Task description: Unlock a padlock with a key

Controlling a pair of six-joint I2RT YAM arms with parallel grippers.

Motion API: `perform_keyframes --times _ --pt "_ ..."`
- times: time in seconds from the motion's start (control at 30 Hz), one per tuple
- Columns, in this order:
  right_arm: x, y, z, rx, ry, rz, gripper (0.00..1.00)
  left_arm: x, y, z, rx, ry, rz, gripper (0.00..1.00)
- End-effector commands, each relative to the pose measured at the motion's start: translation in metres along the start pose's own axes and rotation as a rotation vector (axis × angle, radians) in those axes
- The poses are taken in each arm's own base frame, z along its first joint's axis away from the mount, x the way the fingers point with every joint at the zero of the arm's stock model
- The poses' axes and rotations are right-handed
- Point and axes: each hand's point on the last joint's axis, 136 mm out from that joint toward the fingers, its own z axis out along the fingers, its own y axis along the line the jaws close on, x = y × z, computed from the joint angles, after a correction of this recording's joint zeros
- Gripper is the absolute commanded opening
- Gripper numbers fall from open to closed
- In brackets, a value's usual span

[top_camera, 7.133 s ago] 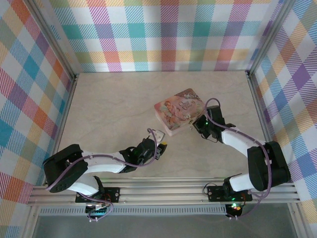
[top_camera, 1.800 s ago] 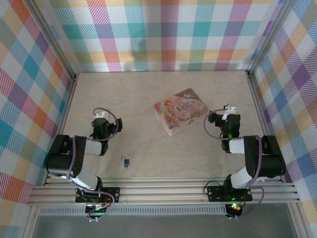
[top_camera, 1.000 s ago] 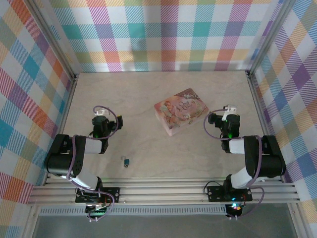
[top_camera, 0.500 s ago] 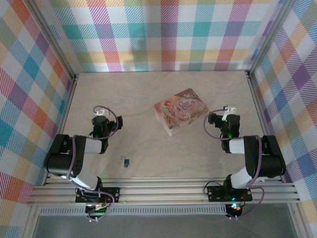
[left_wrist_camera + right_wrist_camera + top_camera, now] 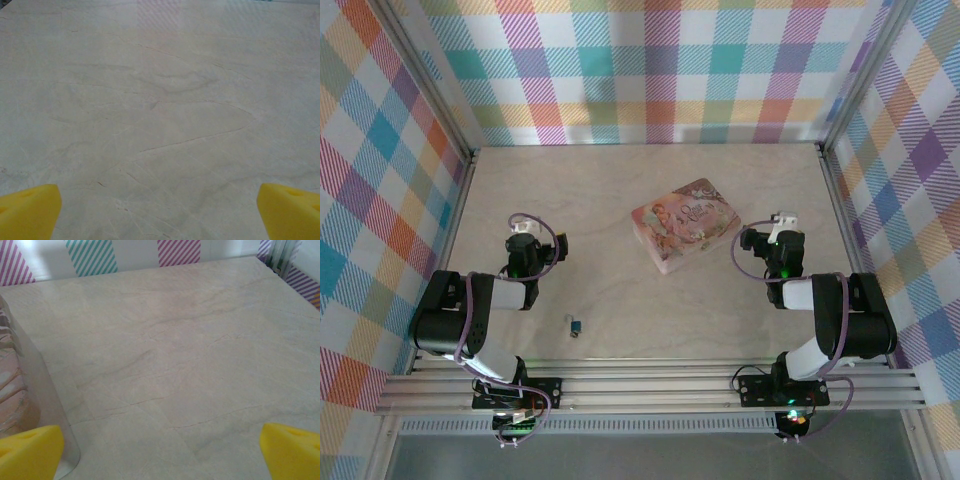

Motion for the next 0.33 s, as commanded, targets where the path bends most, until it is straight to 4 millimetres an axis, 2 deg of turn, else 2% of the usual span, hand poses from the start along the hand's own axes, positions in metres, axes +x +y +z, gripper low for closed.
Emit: perform_keyframes --times 0.0,0.3 --pt "-0.0008 0.0045 0.0019 -0.015 0.002 -0.010 1.00 -0.0069 0.0020 0.0018 0.004 -0.013 0.005 1.00" --pt "-0.0002 0.0048 0.0018 -0.017 0.003 -0.010 1.00 -0.0066 0.0015 0.0018 0.005 -0.013 0.004 1.00"
